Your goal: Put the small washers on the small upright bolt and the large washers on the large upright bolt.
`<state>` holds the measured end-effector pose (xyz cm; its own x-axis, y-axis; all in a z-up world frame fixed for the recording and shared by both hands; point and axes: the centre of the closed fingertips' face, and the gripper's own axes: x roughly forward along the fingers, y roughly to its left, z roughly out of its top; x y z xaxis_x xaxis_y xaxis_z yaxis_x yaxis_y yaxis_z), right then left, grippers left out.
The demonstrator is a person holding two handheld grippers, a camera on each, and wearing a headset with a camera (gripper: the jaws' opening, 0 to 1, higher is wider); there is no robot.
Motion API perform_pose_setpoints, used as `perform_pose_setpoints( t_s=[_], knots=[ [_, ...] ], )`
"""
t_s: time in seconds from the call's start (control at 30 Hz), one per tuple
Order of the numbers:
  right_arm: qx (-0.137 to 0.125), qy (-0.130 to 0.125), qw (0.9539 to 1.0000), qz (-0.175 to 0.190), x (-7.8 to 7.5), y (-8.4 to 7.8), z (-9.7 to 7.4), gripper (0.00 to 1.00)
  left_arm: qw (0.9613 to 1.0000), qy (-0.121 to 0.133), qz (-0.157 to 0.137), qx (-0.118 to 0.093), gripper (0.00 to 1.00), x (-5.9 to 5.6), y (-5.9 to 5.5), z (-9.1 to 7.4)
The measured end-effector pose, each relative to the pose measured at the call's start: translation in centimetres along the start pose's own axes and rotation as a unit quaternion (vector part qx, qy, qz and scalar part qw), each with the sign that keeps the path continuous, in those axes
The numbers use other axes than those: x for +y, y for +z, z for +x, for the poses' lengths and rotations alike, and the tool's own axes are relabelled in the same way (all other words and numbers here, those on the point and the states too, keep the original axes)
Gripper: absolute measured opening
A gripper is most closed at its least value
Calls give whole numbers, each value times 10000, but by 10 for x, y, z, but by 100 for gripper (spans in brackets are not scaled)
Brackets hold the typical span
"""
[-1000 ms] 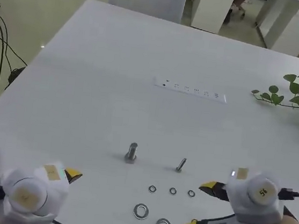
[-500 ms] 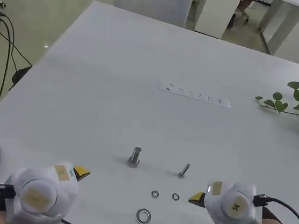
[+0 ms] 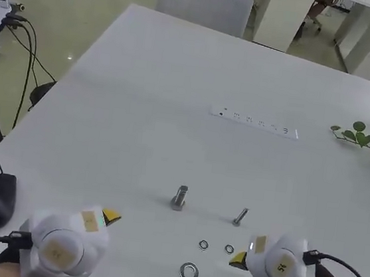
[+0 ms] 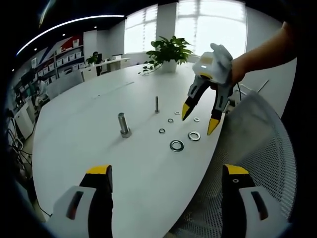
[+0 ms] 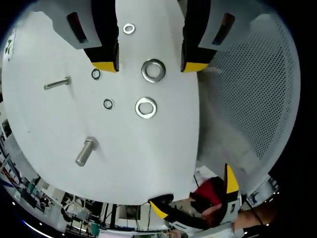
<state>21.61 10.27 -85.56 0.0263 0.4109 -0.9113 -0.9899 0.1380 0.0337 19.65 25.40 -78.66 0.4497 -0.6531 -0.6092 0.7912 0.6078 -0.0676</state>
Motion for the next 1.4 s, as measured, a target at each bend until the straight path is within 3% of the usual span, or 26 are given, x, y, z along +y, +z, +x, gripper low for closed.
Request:
perform_pose_setpoints(
  t_s=[0.5, 0.6, 0.63, 0.7, 0.87, 1.0, 1.4],
  knots=[
    [369, 155, 9985, -362, 3, -6, 16, 44, 10000, -17, -12, -58, 88, 1, -1, 0],
    [578, 149, 9967, -541, 4, -13, 20, 41, 9999, -47, 123, -31, 87, -1, -1, 0],
    [516, -35, 9958, -758, -2, -10, 19, 39, 9999, -44, 157, -11, 87, -1, -1, 1],
    [514, 43, 9972, -549, 1, -10, 20, 38, 9999, -39, 145, 14, 86, 0, -2, 1],
    [555, 42, 9964, -633, 2, -10, 19, 35, 9998, -125, 125, -43, 85, -4, -1, 3],
    [601, 54, 9955, -728, 5, -9, 19, 29, 9995, -175, 241, 47, 83, -9, -5, 5],
    [1007, -47, 9929, -637, 5, -7, 22, 24, 9995, -287, 145, -14, 80, -17, -7, 3]
  ],
)
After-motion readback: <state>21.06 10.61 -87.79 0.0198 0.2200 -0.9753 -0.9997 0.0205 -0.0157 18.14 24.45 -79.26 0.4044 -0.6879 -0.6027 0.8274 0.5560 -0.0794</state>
